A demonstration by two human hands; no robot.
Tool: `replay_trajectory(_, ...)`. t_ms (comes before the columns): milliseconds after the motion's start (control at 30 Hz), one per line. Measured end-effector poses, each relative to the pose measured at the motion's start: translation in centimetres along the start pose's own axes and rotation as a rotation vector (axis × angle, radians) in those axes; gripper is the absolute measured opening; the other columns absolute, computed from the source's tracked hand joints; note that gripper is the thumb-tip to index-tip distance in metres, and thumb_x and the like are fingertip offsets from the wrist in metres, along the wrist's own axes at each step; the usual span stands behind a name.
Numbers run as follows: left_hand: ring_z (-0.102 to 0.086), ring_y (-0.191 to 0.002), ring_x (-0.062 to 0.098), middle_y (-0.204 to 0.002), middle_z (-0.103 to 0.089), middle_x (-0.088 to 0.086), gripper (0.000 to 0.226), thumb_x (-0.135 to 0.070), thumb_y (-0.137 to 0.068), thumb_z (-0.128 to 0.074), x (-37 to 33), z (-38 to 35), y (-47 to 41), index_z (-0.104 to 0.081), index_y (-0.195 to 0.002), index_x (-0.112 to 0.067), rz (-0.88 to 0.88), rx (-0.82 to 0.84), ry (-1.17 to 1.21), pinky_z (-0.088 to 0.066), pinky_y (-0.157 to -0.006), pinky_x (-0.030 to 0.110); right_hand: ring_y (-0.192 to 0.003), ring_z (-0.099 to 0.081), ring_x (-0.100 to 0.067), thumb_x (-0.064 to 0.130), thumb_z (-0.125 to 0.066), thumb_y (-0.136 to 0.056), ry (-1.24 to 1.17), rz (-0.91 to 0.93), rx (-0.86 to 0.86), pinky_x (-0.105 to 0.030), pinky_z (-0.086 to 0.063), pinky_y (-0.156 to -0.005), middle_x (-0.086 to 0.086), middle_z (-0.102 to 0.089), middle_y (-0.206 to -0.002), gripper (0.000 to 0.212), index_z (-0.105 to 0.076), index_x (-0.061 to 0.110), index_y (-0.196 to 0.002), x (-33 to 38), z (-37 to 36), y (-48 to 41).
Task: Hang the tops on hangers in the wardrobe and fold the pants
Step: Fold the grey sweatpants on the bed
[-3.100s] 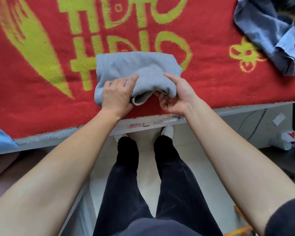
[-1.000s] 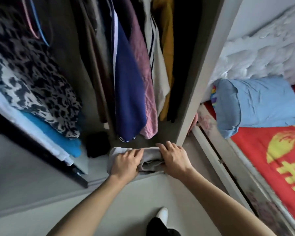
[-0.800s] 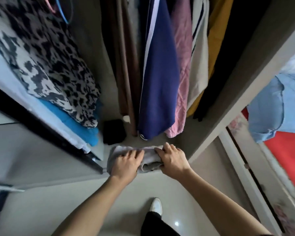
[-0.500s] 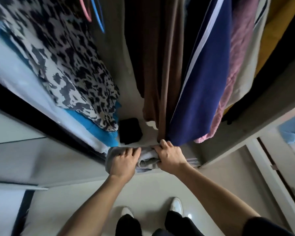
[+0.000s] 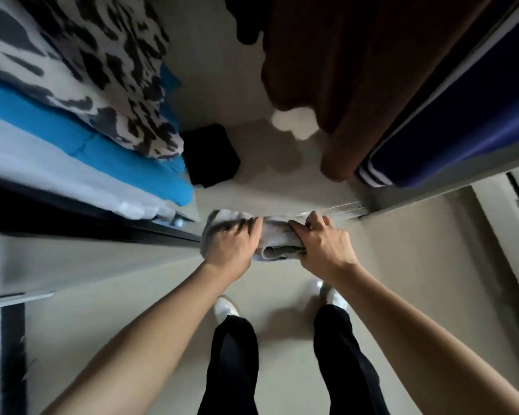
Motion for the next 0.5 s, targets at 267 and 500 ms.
replay_trajectory(267,-0.059,-0.115,0.028,-0.141,-0.049,0.009,0.052,-0.009,-0.086,-0.053,1.3,-17.8,-5.0,-0.039,-0.135,-0.021,0.057,0.086,-0.048,-0.053,-0.083,0.039,-0.11,-0.049,-0.027,0.045,-0.065,-0.084,0.047,0.119,0.137,-0.04,-0.051,-0.073,-0.003,-0.047,-0.121,0.059,-0.046,0.037,-0.14,-1.6,-16.9,-6.3)
replay_trajectory(500,-0.064,-0.099,0.028,-0.113,-0.062,0.001,0.055,-0.026,-0.081,-0.065,5.7,-24.0,-14.6,-0.042,-0.131,-0.026,0.158,0.011,-0.027,-0.048,-0.067,0.035,-0.114,-0.051,-0.033,0.032,-0.064,-0.083,0.079,0.158,0.064,-0.044,-0.051,-0.077,-0.01,-0.046,-0.126,0.066,-0.042,0.036,-0.145,-4.4,-23.2,-17.4)
Point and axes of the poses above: each hand's wrist, its own y-axis away from the middle knuckle, its own z-axis out of the back of the hand, x = y × z, the point moved 10 cm from there along -y, towards the middle knuckle
